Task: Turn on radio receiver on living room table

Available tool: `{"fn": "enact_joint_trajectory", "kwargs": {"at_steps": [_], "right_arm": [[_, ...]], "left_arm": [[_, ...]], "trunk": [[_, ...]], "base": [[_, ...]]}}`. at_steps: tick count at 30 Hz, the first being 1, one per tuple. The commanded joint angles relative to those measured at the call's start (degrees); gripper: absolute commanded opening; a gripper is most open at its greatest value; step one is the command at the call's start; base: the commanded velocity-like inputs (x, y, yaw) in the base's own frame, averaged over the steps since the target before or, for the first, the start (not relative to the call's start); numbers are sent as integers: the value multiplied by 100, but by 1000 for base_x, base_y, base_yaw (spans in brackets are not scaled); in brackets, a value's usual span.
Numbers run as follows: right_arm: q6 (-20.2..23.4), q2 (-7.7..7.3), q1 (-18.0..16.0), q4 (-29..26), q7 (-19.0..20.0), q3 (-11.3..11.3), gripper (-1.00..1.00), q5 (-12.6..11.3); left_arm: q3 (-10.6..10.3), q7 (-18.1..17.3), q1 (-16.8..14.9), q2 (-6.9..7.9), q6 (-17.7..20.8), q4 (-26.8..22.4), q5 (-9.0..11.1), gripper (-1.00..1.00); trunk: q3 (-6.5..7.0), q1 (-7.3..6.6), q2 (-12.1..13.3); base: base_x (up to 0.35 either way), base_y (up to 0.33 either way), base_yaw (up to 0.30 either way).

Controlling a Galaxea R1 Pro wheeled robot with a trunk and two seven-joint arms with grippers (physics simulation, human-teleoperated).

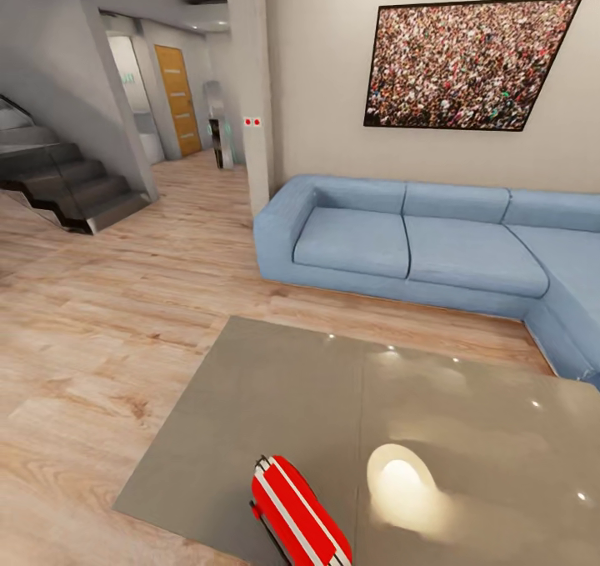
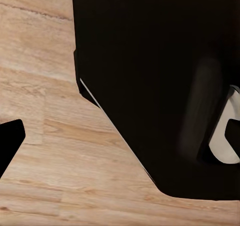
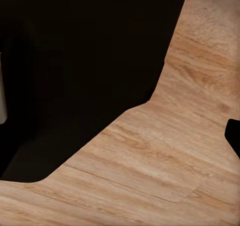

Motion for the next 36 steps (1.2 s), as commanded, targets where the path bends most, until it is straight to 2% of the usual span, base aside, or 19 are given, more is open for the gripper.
{"fn": "enact_joint_trajectory", "kwargs": {"at_steps": [1,8,36], "right_arm": [[0,-1,0,0,0,0,100,0],[0,11,0,3,0,7,100,0],[0,9,0,2,0,8,100,0]], "left_arm": [[0,0,0,0,0,0,0,100],[1,0,0,0,0,0,2,100],[2,0,0,0,0,0,9,100]], "trunk": [[0,0,0],[-23,0,0],[-279,0,0]], "base": [[0,0,14],[0,0,3],[0,0,0]]}}
